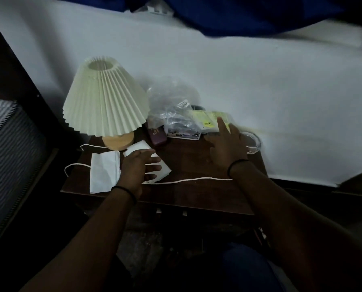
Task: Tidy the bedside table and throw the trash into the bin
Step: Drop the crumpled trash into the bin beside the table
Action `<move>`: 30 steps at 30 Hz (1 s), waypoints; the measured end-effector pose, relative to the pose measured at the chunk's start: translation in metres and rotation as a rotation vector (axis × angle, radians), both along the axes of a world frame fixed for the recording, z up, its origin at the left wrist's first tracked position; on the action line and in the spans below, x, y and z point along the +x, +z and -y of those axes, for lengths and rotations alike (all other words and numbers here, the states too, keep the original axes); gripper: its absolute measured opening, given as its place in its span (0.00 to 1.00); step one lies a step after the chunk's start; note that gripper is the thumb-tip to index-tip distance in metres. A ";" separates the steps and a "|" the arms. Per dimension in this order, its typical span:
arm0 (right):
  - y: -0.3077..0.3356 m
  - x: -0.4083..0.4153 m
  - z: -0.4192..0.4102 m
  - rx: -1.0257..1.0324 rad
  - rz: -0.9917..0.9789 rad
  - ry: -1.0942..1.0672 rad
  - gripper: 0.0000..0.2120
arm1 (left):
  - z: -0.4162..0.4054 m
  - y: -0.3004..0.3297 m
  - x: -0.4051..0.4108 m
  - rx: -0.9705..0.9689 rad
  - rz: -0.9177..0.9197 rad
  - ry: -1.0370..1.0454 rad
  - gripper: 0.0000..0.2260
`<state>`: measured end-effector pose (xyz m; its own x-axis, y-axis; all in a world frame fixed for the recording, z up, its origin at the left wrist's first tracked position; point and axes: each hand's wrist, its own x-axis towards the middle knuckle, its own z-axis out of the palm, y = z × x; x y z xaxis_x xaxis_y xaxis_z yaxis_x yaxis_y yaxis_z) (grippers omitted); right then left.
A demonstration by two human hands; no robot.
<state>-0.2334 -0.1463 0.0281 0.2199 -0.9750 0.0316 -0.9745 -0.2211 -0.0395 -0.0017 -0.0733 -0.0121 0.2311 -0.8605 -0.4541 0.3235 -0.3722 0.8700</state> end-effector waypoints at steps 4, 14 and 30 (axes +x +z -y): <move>-0.008 0.006 0.021 0.029 -0.093 -0.003 0.23 | 0.004 -0.004 0.000 0.013 -0.016 0.018 0.11; 0.016 -0.003 -0.003 -0.089 -0.004 -0.039 0.23 | -0.007 0.002 -0.002 -0.041 0.025 0.032 0.10; 0.055 0.038 -0.130 -0.021 1.070 -0.265 0.10 | -0.074 0.032 -0.042 -0.427 0.346 -0.196 0.25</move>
<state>-0.1954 -0.0163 0.0828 -0.1472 -0.9843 0.0978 -0.4551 -0.0204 -0.8902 -0.0435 0.0009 0.0202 0.1221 -0.9924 0.0162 -0.0453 0.0108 0.9989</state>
